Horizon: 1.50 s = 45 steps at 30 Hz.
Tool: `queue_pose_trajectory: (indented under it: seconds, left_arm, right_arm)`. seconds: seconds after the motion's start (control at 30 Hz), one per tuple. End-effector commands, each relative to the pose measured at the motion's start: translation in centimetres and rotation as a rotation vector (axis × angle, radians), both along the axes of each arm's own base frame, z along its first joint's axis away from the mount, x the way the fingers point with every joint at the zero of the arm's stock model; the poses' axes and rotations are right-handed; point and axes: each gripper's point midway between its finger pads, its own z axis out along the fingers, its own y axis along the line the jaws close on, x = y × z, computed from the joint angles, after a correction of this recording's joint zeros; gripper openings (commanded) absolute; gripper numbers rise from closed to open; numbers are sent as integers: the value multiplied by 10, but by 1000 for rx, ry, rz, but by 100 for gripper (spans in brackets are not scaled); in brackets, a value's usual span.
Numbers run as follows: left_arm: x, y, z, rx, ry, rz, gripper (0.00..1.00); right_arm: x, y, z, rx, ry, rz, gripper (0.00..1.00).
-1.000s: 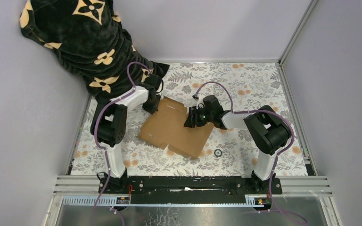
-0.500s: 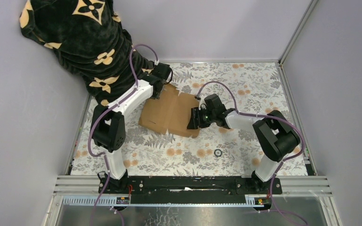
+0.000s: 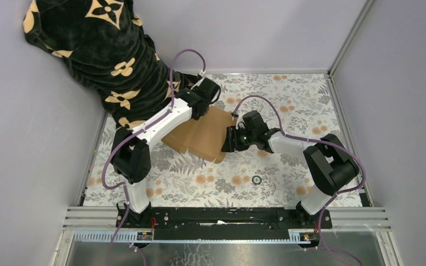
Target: Fold the paper box
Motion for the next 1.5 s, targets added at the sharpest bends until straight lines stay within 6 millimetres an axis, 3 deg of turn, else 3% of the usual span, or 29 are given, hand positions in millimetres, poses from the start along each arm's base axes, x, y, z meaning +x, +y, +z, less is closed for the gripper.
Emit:
queue_pose_trajectory:
  seconds: [0.0,0.33,0.53,0.73,0.93,1.3,1.47]
  left_arm:
    - [2,-7,7,133,-7,-36,0]
    - [-2,-61,-2,272,-24,-161,0]
    - [-7,-86,-8,332,-48,-217,0]
    - [-16,-94,-15,380,-74,-236,0]
    - [-26,-101,-31,427,-61,-268,0]
    - [-33,-100,-63,451,-22,-294,0]
    - [-31,-97,-62,432,-23,-286,0]
  right_arm:
    - [11,5,10,48,-21,-29,55]
    - [36,-5,8,119,11,-126,45]
    - [46,-1,-11,156,68,-159,40]
    - [45,-7,-31,188,126,-193,38]
    - [46,-7,-39,246,163,-217,37]
    - [49,-10,-32,305,172,-211,37]
    - [57,-22,-8,399,134,-225,39]
